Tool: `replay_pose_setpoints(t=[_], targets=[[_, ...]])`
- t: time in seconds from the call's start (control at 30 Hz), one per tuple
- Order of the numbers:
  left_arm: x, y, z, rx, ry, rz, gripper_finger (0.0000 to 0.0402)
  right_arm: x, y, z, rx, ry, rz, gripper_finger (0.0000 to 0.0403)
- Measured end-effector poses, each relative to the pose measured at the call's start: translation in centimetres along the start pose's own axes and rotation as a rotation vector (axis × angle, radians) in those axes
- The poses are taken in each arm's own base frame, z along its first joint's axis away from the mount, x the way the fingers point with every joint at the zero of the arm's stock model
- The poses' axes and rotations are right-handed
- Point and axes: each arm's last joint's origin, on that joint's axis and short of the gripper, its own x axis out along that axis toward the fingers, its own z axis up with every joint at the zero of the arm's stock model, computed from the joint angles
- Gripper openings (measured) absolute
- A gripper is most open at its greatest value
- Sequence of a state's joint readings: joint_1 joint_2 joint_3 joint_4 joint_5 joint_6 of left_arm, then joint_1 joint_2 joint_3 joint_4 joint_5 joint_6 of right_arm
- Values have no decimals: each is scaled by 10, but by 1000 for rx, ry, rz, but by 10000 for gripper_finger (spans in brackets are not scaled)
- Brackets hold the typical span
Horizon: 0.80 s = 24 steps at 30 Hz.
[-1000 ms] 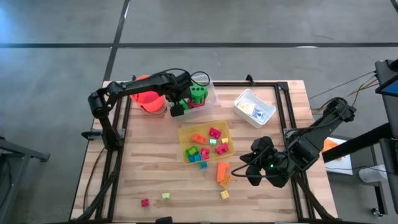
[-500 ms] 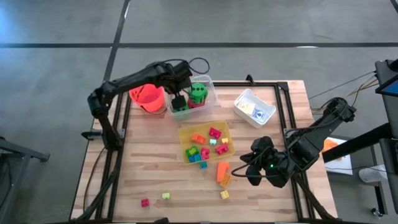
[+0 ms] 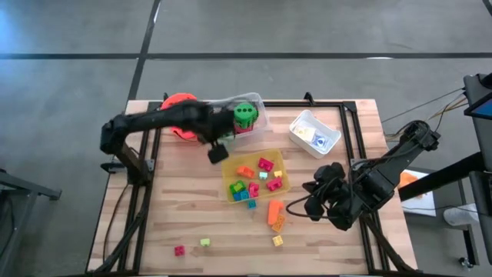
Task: Pick & Place Toys
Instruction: Put the yellow game piece into the yellow bin
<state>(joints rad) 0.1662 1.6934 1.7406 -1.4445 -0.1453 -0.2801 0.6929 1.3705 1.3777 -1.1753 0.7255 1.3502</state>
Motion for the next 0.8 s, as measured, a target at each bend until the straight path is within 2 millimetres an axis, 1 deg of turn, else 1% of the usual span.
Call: replay_pose_setpoints(t=[0.13, 0.23, 0.3, 0.43, 0.57, 0.67, 0.8], targets=[[-13, -37, -20, -47, -58, -2, 324, 0, -4, -1, -42, 8, -35, 14], [-22, -62, -35, -87, -80, -37, 324, 2, -5, -3, -67, 20, -41, 31], [-27, -78, -46, -109, -79, -71, 324, 3, -6, -5, -68, 39, -43, 59], [-36, -106, -68, -133, -45, -148, 324, 9, -8, -12, -41, 63, -60, 132], [-39, -127, -88, -174, -8, -183, 324, 13, -9, -17, 128, 93, -64, 199], [-37, -137, -102, -188, 24, -173, 324, 20, -2, -22, 230, 128, -57, 233], [-25, -149, -122, -164, 90, -144, 324, 38, 14, -35, 337, 190, -69, 255]])
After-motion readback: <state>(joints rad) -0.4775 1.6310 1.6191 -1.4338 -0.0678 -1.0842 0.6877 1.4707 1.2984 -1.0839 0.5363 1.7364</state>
